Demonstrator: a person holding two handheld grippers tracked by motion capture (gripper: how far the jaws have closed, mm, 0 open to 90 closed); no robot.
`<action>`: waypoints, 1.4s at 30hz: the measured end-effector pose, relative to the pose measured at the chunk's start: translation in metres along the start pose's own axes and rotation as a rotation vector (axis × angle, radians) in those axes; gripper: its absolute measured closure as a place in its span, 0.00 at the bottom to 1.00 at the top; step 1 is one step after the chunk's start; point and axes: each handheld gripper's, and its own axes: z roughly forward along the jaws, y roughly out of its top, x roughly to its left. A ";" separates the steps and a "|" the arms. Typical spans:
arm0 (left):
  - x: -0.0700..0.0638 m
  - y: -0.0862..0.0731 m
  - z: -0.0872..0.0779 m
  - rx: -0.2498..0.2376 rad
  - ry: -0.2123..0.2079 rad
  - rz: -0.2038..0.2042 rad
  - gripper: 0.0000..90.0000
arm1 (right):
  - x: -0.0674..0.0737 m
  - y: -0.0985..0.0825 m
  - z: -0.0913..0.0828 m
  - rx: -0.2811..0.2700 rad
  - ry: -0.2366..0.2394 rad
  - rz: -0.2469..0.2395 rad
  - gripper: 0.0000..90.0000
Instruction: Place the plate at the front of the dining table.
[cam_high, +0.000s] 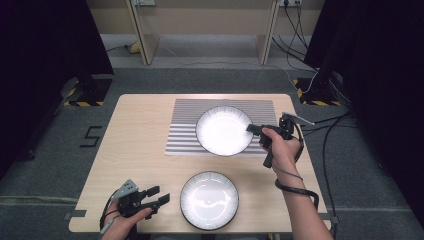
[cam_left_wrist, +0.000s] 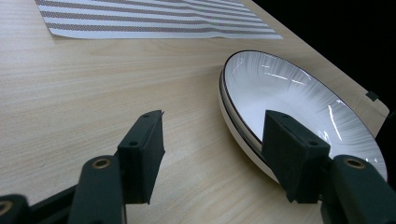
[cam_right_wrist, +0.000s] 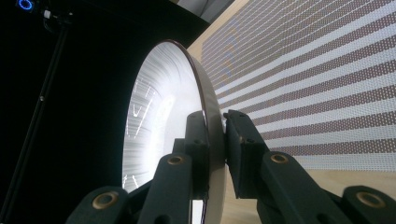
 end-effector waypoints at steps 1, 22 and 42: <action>0.000 0.000 0.000 0.000 0.000 -0.001 0.43 | 0.000 0.000 0.000 -0.001 0.000 0.001 0.88; 0.000 0.000 0.000 0.000 -0.001 -0.002 0.43 | 0.001 0.007 0.004 -0.008 0.002 0.006 0.88; 0.001 -0.002 0.002 0.006 -0.004 -0.004 0.43 | -0.002 0.014 0.006 -0.016 -0.007 0.029 0.88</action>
